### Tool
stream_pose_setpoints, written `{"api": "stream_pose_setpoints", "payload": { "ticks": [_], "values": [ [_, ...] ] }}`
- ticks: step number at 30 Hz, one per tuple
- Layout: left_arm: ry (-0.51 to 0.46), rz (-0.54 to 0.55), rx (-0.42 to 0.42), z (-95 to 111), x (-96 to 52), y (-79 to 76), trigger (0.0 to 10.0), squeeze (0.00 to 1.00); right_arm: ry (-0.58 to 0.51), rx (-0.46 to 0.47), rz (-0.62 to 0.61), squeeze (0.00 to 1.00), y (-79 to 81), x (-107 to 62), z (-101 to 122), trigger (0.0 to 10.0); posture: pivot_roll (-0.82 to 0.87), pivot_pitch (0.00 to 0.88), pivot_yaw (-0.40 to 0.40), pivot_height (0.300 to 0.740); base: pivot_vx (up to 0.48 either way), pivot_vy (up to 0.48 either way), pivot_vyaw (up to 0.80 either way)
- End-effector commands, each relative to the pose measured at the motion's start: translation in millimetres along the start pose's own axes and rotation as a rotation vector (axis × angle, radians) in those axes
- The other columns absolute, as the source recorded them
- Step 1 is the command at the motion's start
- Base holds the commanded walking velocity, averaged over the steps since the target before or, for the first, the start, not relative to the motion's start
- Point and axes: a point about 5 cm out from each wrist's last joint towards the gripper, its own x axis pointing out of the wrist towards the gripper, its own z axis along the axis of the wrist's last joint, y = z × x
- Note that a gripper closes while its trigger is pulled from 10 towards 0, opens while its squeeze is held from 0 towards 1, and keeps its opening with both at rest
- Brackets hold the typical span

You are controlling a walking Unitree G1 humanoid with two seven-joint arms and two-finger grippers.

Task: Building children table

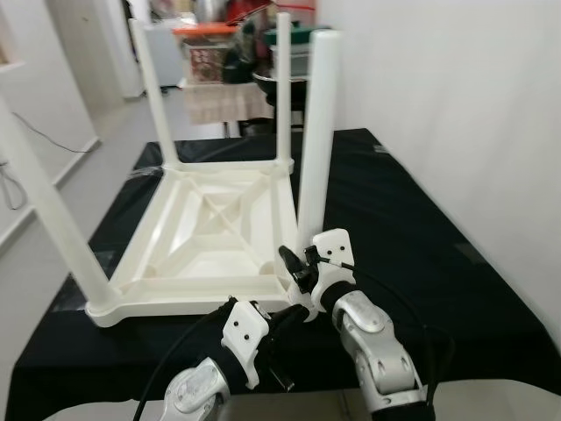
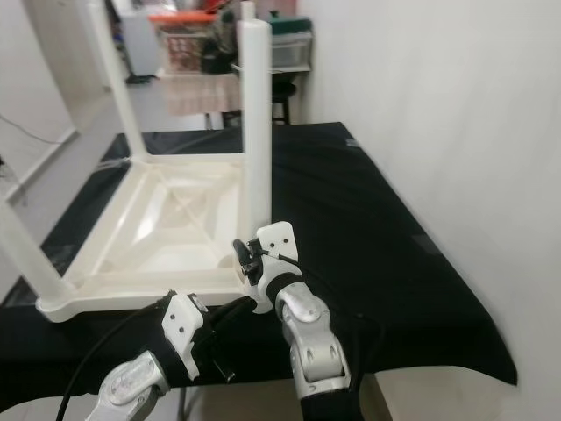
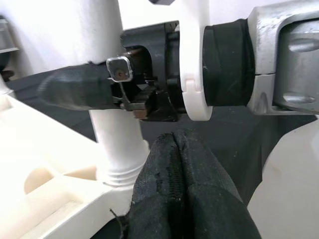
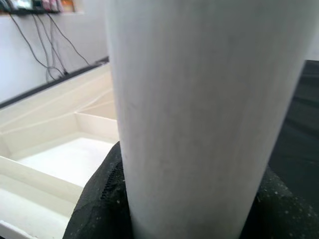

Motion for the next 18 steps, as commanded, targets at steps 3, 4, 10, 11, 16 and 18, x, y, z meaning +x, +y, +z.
{"api": "stream_pose_setpoints", "payload": {
  "ticks": [3,4,10,11,16,18],
  "values": [
    [0.031,-0.005,0.012,-6,-1.5,-0.2,10.0,0.0,0.151,-0.014,-0.015,0.0,-6.9,2.4,-27,0.0,-0.03,0.0,-0.001,0.74,0.0,0.0,0.0],
    [0.032,-0.004,0.013,-6,-1.6,0.0,10.0,0.0,0.143,-0.015,-0.02,0.0,-7.4,3.5,-24,0.0,-0.03,0.0,-0.001,0.74,0.0,0.0,0.0],
    [0.022,0.007,-0.018,-4,-2.4,2.3,10.0,0.0,0.065,0.013,0.093,1.0,-14.9,17.1,3,10.0,-0.02,0.0,-0.001,0.74,0.0,0.0,0.0],
    [0.023,0.0,-0.017,-4,-0.8,1.1,10.0,0.0,0.008,0.025,0.169,1.0,-16.4,20.7,18,10.0,-0.03,0.0,0.001,0.74,0.0,0.0,0.0],
    [0.017,-0.009,-0.014,-3,3.9,0.4,10.0,0.0,-0.135,-0.033,0.56,0.0,-22.9,19.0,58,10.0,-0.02,0.0,0.0,0.74,0.0,0.0,0.0],
    [0.018,-0.01,-0.015,-3,3.9,0.1,10.0,0.0,-0.135,-0.06,0.622,0.0,-27.1,18.5,61,10.0,-0.02,0.0,-0.001,0.74,0.0,0.0,0.0]
  ]
}}
